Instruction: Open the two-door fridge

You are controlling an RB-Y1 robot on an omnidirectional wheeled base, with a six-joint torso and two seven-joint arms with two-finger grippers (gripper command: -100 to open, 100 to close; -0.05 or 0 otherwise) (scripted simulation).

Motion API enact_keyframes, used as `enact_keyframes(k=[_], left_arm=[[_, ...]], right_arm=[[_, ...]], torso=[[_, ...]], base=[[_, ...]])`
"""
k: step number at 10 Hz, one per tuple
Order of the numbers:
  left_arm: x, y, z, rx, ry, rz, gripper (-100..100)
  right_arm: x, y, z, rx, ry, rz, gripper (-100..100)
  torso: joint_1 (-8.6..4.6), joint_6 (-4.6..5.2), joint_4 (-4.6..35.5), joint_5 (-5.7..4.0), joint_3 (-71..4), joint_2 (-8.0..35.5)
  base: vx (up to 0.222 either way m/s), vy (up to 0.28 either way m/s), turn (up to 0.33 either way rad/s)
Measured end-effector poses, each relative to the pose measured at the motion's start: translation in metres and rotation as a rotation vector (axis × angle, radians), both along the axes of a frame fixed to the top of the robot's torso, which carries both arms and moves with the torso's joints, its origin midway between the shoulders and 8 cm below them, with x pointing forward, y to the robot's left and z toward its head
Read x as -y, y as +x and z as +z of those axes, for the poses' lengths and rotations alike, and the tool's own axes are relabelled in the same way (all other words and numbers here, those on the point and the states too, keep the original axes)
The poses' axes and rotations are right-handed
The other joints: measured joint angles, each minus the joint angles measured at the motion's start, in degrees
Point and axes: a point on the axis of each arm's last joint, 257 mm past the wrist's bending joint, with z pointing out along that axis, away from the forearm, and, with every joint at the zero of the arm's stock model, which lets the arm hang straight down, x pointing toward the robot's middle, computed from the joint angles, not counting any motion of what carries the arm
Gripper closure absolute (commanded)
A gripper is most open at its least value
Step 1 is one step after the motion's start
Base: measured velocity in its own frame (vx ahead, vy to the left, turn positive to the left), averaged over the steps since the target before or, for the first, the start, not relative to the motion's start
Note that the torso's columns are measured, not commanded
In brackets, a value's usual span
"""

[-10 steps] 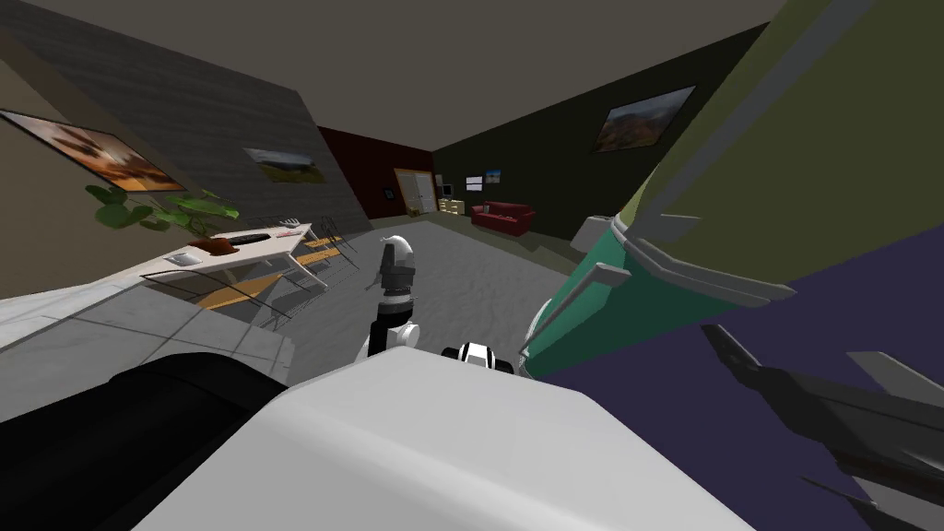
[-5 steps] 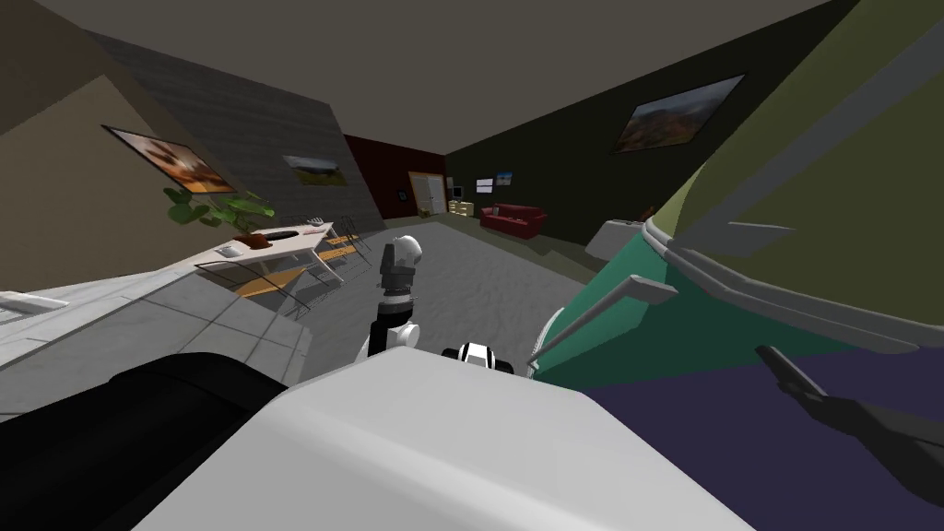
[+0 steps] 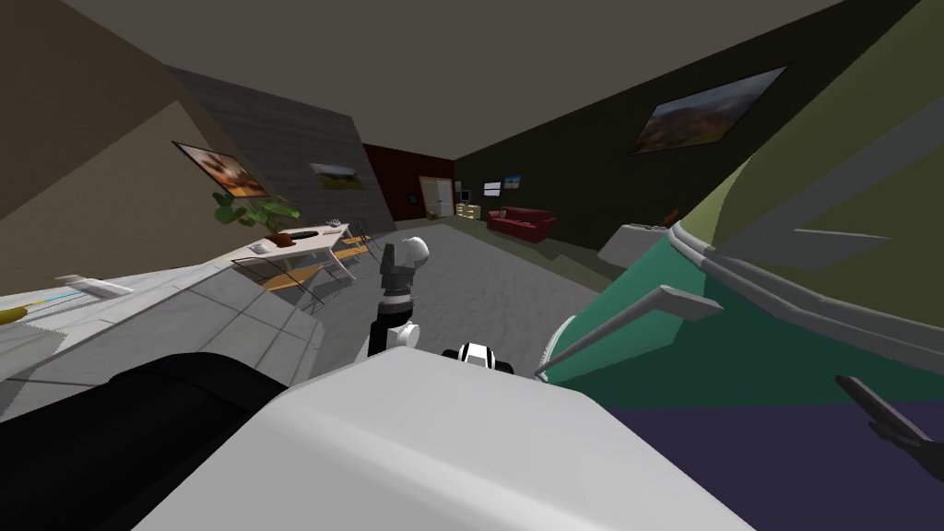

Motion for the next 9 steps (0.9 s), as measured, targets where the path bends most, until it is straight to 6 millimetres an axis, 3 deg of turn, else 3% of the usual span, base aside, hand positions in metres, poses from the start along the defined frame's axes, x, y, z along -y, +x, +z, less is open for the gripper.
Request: enact_keyframes(k=[4,9], left_arm=[[0.0,0.0,0.0,0.0,0.0,0.0,0],[0.0,0.0,0.0,0.0,0.0,0.0,0]], right_arm=[[0.021,-0.028,0.017,-0.11,-0.198,-0.133,-100],[0.031,-0.053,0.029,-0.23,-0.38,-0.23,-100]], torso=[[0.16,-0.31,-0.2,0.14,-0.4,-0.5],[-0.56,-0.24,0.0,0.25,-0.5,-0.4]], base=[[0.046,0.053,0.129],[0.044,0.054,0.122]])
